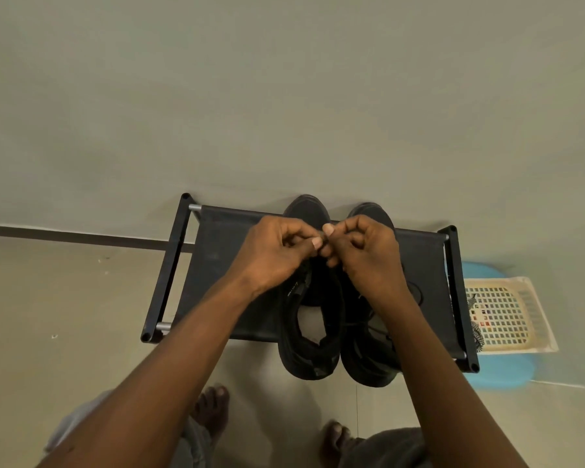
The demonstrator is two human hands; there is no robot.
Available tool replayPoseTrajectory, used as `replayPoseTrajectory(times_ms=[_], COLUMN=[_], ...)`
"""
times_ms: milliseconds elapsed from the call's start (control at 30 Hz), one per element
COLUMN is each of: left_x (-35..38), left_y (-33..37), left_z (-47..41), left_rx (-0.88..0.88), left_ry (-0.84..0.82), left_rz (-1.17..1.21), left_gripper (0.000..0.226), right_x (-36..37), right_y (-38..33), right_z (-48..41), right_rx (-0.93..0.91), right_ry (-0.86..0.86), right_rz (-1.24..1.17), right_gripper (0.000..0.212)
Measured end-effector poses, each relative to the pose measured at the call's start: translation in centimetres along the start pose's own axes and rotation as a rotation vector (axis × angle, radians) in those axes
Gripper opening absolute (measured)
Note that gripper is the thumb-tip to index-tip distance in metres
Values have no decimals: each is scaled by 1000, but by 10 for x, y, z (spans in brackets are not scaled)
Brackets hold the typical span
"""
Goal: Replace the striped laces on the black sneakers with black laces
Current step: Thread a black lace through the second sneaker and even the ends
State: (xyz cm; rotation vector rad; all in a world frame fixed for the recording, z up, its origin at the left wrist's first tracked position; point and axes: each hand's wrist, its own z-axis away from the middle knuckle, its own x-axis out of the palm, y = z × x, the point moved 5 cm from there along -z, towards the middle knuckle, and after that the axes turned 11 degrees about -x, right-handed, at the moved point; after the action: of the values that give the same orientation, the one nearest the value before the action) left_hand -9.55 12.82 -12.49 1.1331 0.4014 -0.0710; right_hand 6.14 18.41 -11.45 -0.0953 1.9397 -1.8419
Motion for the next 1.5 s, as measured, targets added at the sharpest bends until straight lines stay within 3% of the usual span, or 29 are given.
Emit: replayPoseTrajectory(times_ms=[133, 200, 367, 500, 933, 1200, 1500], left_x=[-2, 0, 6, 8, 21, 27, 33], left_y=[-9, -12, -11, -12, -3, -8, -9], left_z=[-9, -12, -19, -19, -20, -22, -21], left_rx=[-102, -139, -137, -118, -90, -61, -60], left_ry=[128, 142, 154, 148, 148, 56, 94], left_rz=[-70, -98, -204, -360, -543, -544, -538], left_gripper=[8, 8, 11, 8, 14, 18, 18], right_x=[-4, -1, 3, 0, -8, -9, -9], right_y=[10, 14, 13, 10, 27, 28, 30], right_z=[-1, -2, 0, -1, -5, -5, -6], right_rx=[20, 73, 76, 99, 113, 111, 98], right_ry=[-1, -68, -190, -152, -148, -149, -164], right_rz=[432, 440, 536, 533, 434, 407, 410], right_gripper=[29, 21, 27, 25, 24, 21, 21])
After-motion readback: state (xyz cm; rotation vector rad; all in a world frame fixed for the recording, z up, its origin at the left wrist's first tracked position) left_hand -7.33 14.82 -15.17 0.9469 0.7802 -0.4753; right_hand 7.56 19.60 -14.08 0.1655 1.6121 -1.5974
